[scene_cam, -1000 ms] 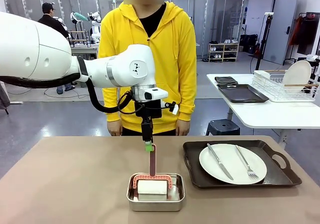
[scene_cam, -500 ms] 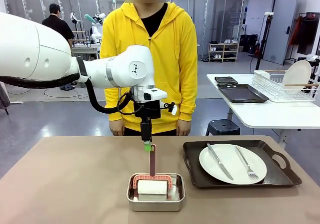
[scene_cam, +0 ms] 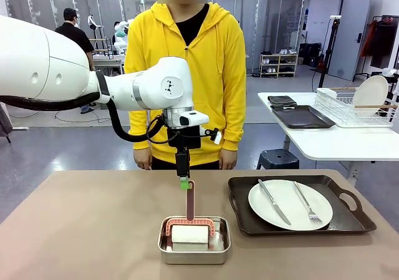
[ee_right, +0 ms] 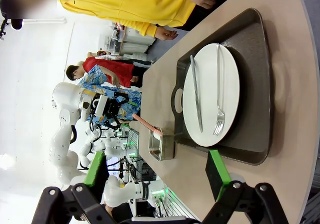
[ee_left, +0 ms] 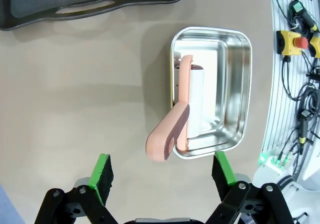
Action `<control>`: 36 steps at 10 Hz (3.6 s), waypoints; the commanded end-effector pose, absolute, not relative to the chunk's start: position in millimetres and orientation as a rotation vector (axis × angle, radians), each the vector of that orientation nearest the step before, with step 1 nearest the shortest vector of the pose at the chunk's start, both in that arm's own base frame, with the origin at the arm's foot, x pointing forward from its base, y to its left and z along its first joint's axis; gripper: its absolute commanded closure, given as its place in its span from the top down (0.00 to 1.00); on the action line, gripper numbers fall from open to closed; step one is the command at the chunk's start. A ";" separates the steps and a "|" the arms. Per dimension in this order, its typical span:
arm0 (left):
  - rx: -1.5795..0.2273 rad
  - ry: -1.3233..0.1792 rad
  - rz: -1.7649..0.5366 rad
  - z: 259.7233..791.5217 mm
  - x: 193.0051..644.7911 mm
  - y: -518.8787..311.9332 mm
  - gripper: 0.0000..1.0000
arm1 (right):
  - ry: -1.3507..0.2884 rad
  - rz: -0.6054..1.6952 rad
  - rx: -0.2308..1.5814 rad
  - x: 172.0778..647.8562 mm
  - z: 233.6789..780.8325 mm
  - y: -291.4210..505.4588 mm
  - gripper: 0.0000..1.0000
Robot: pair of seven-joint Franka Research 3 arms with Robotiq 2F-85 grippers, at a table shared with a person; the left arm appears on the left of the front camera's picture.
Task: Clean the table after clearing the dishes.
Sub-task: When the right (or left) Handle tray is removed, use the right hand (or left hand) to clean the right (or left) side of the table with the Lint Roller.
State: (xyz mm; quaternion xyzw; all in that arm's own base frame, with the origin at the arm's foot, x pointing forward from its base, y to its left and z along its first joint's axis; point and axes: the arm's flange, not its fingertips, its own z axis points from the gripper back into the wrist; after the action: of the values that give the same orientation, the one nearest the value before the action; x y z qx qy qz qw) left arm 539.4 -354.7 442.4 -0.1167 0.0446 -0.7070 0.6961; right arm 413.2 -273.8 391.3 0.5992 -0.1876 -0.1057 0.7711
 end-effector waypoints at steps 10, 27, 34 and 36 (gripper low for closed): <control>-0.359 0.123 -1.521 463.6 539.8 -342.5 1.00 | -0.411 -0.222 1.304 411.6 395.0 -273.3 1.00; -1.180 -0.458 -0.037 445.6 422.9 231.1 1.00 | -0.411 -0.222 1.304 411.6 395.0 -273.3 1.00; -1.170 -0.484 0.071 411.8 405.9 281.5 1.00 | -0.411 -0.222 1.304 411.6 395.0 -273.3 1.00; -1.170 -0.484 0.071 411.8 405.9 281.5 1.00 | -0.411 -0.222 1.304 411.6 395.0 -273.3 1.00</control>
State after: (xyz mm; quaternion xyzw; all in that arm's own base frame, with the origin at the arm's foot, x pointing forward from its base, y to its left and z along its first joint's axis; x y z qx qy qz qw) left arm 412.7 284.7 408.9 -0.5484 -0.2296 0.0282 0.8035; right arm 412.9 -274.1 391.6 0.5992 -0.1880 -0.1058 0.7710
